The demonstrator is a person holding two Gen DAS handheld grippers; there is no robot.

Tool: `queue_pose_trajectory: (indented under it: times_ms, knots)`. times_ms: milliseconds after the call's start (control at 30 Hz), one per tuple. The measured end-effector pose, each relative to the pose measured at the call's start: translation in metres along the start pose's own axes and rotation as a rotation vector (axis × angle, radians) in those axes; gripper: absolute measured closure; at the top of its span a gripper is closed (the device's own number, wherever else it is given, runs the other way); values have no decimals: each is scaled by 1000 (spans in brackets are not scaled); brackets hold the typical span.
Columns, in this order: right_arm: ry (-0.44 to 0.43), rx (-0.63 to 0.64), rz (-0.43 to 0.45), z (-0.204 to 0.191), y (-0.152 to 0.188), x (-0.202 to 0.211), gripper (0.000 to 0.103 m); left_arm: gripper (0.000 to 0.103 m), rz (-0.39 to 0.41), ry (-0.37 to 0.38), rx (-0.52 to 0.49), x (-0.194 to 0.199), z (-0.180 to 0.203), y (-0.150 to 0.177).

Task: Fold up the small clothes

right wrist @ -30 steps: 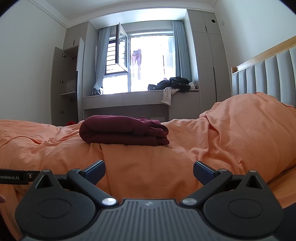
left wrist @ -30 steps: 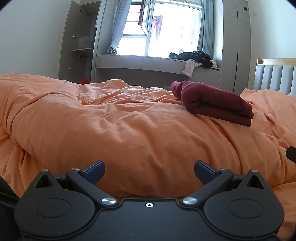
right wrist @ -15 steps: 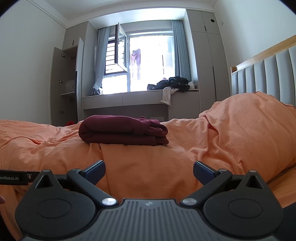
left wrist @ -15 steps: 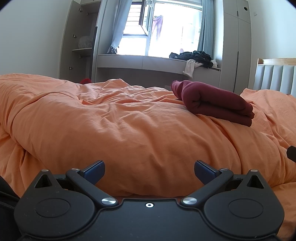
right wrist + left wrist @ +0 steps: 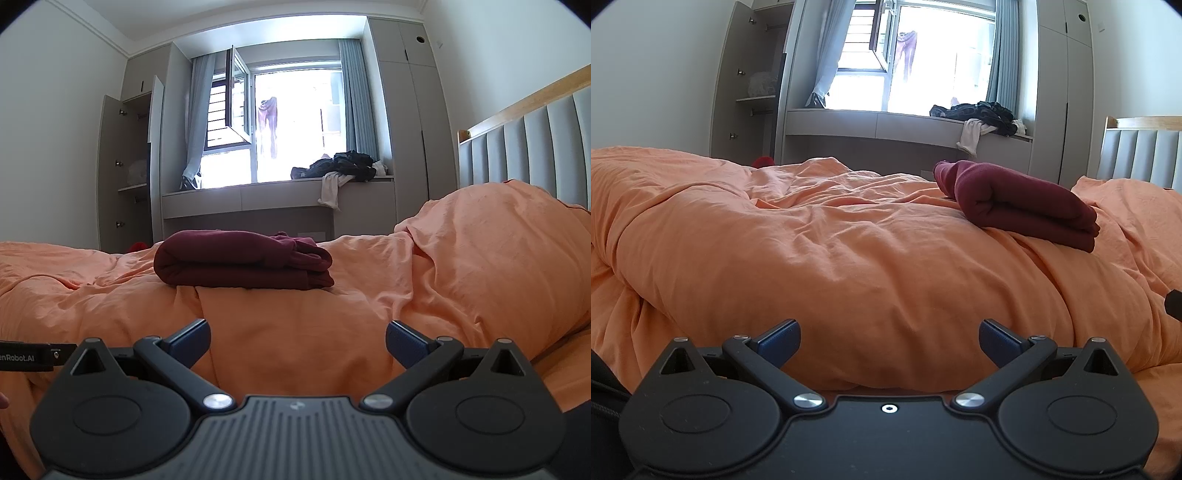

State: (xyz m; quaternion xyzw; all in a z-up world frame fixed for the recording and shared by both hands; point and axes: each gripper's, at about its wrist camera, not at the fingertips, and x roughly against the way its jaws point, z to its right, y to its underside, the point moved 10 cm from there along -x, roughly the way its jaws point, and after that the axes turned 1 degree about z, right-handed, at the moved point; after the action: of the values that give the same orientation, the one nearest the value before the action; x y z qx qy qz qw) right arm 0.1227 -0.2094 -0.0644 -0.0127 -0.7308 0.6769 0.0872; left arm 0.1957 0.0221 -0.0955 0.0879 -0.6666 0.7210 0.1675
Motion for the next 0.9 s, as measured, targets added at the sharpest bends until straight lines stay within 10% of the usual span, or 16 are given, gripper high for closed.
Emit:
queue_pose_trajectory:
  times_ms: [900]
  knots:
    - [-1, 0, 0, 1, 0, 0, 0, 0, -5, -2, 8, 0, 2, 1]
